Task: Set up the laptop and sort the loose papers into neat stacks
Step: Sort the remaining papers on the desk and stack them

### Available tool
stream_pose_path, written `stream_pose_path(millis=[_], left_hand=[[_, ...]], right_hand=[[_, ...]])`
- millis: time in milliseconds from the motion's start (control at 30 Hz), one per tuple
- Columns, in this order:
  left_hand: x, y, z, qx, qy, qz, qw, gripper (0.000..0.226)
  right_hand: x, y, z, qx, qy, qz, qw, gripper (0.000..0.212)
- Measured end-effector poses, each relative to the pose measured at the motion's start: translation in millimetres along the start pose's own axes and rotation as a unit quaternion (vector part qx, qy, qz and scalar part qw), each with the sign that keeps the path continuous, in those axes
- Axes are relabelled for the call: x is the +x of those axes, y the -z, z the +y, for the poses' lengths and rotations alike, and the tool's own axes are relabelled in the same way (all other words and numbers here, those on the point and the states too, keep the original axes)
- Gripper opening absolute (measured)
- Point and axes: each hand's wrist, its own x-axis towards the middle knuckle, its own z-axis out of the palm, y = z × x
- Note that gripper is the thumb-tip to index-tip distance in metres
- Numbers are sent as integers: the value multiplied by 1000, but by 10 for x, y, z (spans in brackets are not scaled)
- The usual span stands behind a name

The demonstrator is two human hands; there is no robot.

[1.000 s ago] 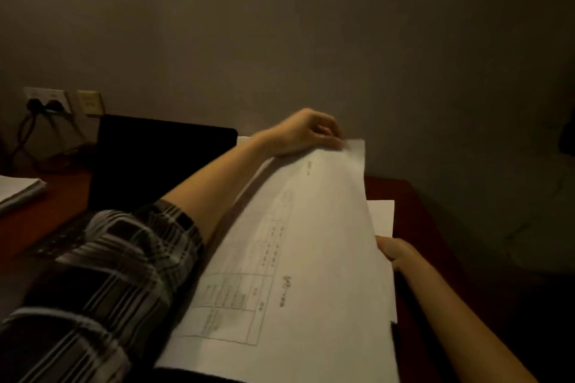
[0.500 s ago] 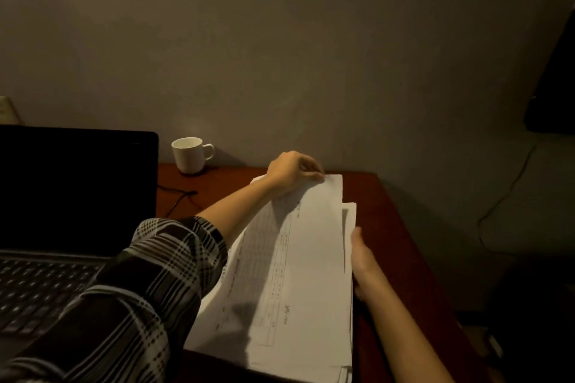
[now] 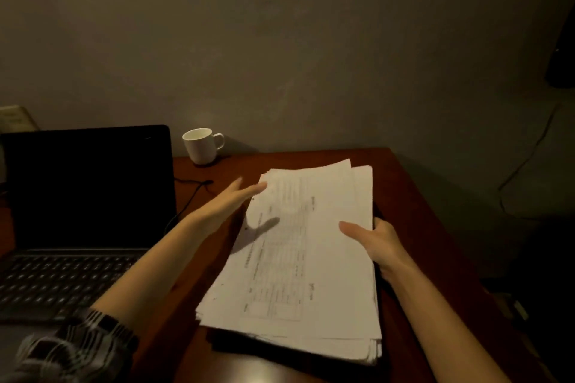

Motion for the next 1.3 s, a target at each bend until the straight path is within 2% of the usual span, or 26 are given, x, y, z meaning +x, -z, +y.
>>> stream_pose_path(millis=[33, 100, 133, 167, 233, 300, 333, 400, 467, 533, 600, 700, 800, 833, 900, 967, 1067, 1133, 1200, 1300], left_hand=[[-87, 23, -112, -90, 11, -39, 995, 100], [-290, 50, -273, -230, 14, -91, 969, 72], [-368, 63, -312, -242, 12, -96, 965, 56], [-405, 82, -339, -225, 5, -104, 969, 50], [-468, 94, -314, -160, -16, -115, 980, 55], [-529, 90, -213, -167, -39, -55, 984, 59], [-580, 76, -142, -212, -62, -14, 975, 49], [-703, 72, 14, -296, -142, 64, 943, 28], [-794, 130, 130, -316, -224, 106, 916, 30], [-885, 213, 220, -324, -288, 132, 892, 25], [-921, 245, 226, -311, -328, 153, 879, 21], [-991, 133, 133, -295, -352, 162, 873, 22], [-999, 70, 47, -274, -340, 148, 887, 31], [-1023, 105, 71, -264, -352, 149, 886, 37], [-1054, 237, 178, -266, -375, 148, 876, 52], [-1088, 387, 331, -275, -398, 163, 860, 67], [-1122, 481, 524, -243, -442, 205, 839, 84], [-1102, 496, 556, -189, -449, 209, 848, 86], [-1078, 515, 506, -184, -435, 149, 869, 88], [-1062, 527, 398, -200, -402, 70, 891, 73]], right_hand=[[-51, -8, -13, -1, 16, -1, 1000, 20], [-146, -26, -58, -2, 36, -6, 999, 23], [-174, -33, -87, -2, 45, -5, 999, 25], [-206, -42, -125, -2, 54, -5, 999, 28], [-300, -79, -236, -2, 82, -13, 997, 35], [-390, -114, -374, -7, 108, -18, 994, 41], [-420, -132, -443, -9, 124, -24, 992, 42], [-503, -197, -621, -12, 152, -30, 988, 44], [-532, -224, -780, -2, 173, -22, 985, 51], [-603, -257, -920, 14, 213, -27, 977, 27], [-649, -282, -970, 18, 235, -36, 971, 17], [-700, -333, -873, 40, 207, -52, 976, 14], [-753, -400, -761, 55, 191, -63, 978, 15], [-747, -404, -760, 60, 210, -61, 974, 27], [-734, -389, -817, 65, 252, -47, 964, 63], [-734, -388, -927, 42, 284, -29, 957, 78], [-718, -455, -1028, 20, 258, -31, 965, 81], [-667, -487, -1030, 64, 231, -37, 970, 85], [-604, -474, -1003, 101, 213, -49, 971, 78], [-595, -415, -996, 90, 226, -45, 969, 48]])
